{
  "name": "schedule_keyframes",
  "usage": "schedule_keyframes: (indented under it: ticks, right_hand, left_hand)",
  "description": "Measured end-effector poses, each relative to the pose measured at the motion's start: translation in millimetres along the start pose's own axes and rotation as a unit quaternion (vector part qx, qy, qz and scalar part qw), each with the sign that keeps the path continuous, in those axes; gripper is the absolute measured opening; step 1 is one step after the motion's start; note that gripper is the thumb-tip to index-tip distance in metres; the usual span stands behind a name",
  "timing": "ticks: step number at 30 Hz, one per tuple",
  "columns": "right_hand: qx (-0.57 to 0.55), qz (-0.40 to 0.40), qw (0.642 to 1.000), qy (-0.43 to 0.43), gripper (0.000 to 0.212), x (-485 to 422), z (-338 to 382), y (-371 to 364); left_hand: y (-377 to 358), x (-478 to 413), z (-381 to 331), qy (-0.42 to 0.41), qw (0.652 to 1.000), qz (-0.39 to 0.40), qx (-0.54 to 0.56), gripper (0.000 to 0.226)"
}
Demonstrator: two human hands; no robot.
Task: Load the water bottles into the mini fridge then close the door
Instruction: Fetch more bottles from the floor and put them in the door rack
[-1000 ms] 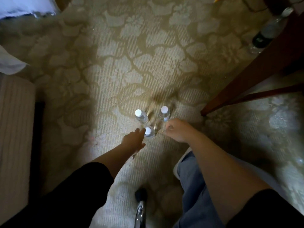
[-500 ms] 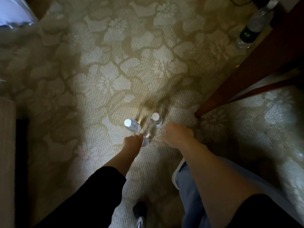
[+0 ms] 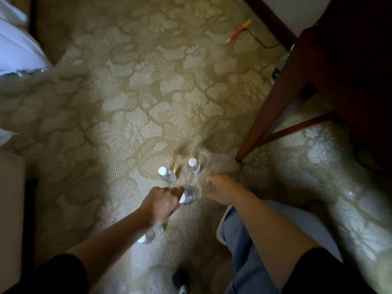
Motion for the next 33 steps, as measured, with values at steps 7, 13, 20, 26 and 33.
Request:
schedule_keyframes:
  ticks: [7,13,20,26,33]
  right_hand:
    - [-0.041,-0.046,0.991,0.115,0.089,62.8,26.3,-14.6]
    - [-0.161,-0.185,0.945,0.217,0.062,147.5,51.1,12.4]
    - [-0.181,-0.26,0.902,0.292,0.056,254.2,71.3,49.6]
    - [-0.233,-0.369,0.832,0.343,0.05,357.2,66.2,48.6]
    - [-0.295,-0.458,0.748,0.38,0.042,472.8,39.2,37.9]
  left_hand:
    - [115.6,22.8,22.8,0.07,0.974,-0.086,0.197,0.045]
    - [213.0,33.4,25.9,0.048,0.955,-0.187,0.223,0.055]
    - [320.8,43.6,1.1,0.002,0.941,-0.25,0.228,0.049]
    - [406.4,62.6,-60.2,-0.04,0.829,-0.348,0.436,0.034]
    - [471.7,82.4,-144.7,-0.215,0.714,-0.315,0.587,0.034]
Point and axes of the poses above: each hand's wrist, its own x-axis away from the middle knuckle, its own y-axis out of the back of the hand, z = x × y, the point moved 1 cm from there along -x, towards the middle knuckle, and after that the axes turned 12 degrees about -x, right-handed, at the moved point
